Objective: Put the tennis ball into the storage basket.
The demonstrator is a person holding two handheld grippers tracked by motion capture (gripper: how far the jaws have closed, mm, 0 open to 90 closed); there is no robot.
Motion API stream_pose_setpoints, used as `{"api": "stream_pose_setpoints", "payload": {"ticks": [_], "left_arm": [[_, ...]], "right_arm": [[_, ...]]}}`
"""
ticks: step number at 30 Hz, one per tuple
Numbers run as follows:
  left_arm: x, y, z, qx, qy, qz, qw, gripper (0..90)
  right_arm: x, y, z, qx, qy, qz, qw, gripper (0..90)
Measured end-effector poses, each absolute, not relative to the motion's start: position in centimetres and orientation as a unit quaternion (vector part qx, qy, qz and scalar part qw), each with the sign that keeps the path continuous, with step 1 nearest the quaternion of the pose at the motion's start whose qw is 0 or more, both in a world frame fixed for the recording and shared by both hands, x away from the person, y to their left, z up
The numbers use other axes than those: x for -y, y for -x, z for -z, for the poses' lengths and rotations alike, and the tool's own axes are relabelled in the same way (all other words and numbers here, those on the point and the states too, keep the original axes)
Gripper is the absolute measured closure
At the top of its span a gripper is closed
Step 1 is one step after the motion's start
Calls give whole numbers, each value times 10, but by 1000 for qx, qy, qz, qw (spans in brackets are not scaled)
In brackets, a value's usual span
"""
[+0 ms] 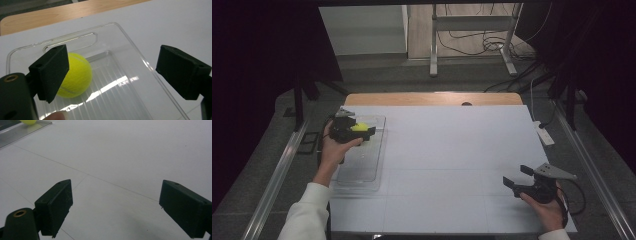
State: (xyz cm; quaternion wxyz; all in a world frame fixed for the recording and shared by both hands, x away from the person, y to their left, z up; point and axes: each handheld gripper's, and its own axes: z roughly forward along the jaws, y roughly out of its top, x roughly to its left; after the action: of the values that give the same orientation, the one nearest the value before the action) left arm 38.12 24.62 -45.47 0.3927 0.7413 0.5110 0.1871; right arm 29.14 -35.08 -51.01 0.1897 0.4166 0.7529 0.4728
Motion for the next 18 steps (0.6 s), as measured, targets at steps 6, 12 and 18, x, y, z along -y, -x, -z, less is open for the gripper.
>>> {"api": "stream_pose_setpoints", "payload": {"ticks": [6, 12, 18], "left_arm": [[-241, -368, 450, -489, -745, -182, 416, 118], [-233, -354, 450, -471, -750, -177, 430, 116], [-229, -340, 451, -462, -749, -168, 444, 115]], "right_arm": [[351, -290, 510, -754, -415, -473, 189, 119], [351, -290, 509, -753, -416, -474, 188, 118], [351, -289, 510, -753, -415, -476, 187, 118]]}}
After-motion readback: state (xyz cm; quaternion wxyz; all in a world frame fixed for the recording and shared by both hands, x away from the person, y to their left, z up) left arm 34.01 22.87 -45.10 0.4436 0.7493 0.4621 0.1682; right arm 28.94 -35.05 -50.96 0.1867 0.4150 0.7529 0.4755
